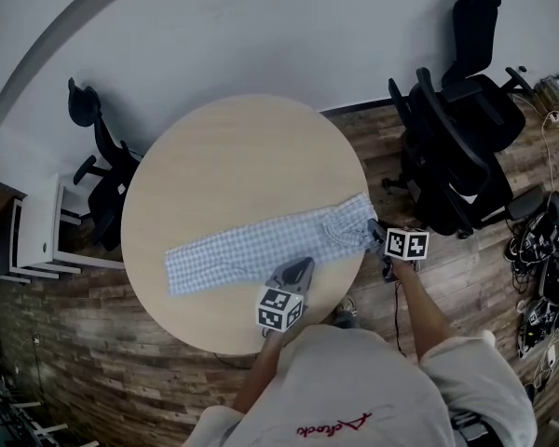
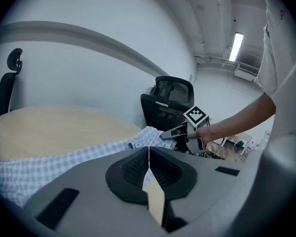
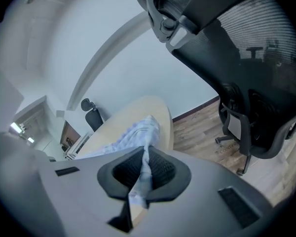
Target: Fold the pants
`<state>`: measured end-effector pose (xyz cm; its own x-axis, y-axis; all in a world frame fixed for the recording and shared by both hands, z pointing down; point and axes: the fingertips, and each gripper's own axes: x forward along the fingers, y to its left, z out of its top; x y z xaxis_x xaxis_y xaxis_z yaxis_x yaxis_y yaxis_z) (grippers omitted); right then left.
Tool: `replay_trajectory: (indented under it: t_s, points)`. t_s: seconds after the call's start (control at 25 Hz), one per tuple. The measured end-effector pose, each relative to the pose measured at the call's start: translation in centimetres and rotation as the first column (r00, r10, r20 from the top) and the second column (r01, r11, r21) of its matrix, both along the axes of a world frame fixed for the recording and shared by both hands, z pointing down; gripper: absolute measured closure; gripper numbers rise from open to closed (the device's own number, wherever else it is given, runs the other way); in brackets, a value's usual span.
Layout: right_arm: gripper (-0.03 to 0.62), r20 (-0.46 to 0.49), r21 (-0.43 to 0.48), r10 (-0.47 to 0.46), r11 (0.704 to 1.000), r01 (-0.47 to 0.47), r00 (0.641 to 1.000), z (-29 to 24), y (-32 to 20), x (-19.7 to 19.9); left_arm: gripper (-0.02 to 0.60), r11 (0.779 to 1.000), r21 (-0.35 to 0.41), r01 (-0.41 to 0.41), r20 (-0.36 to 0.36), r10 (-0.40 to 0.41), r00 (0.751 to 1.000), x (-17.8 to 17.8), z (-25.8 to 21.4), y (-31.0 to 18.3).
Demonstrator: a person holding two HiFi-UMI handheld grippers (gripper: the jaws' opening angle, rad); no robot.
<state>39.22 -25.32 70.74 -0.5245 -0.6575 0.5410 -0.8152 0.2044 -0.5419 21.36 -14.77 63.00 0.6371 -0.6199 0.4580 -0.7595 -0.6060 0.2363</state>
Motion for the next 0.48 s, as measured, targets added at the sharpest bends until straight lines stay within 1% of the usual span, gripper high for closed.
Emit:
replay_trajectory:
  t_s: [0.12, 0.24, 0.36, 0.48]
  points:
    - [0.546, 0.013, 0.034, 0.019, 0.999, -0.019, 1.0, -1.6, 0.6, -1.4, 0.548, 1.0, 0.013, -0.008, -0.021, 0.009, 1.0, -1.4, -0.2, 0.6]
    - [0.546, 0.005, 0.09, 0.025, 0.996, -0.025, 1.0, -3.9, 1.6, -4.1, 0.548, 0.999, 0.019, -0.028, -0.04, 0.029, 0.999, -3.7, -0.3, 1.8]
    - [0.546, -0.052, 0.153, 0.0, 0.988, 0.008, 0.999, -6.4, 2.6, -7.7, 0.548, 0.999, 0.031, -0.037, -0.066, 0.039, 0.997, -6.9, -0.7, 2.6]
    - [0.546, -0.136, 0.205, -0.059, 0.975, 0.087, 0.989, -8.5, 3.3, -12.1, 0.548, 0.999, 0.036, -0.039, -0.088, 0.042, 0.995, -9.9, -0.9, 3.2]
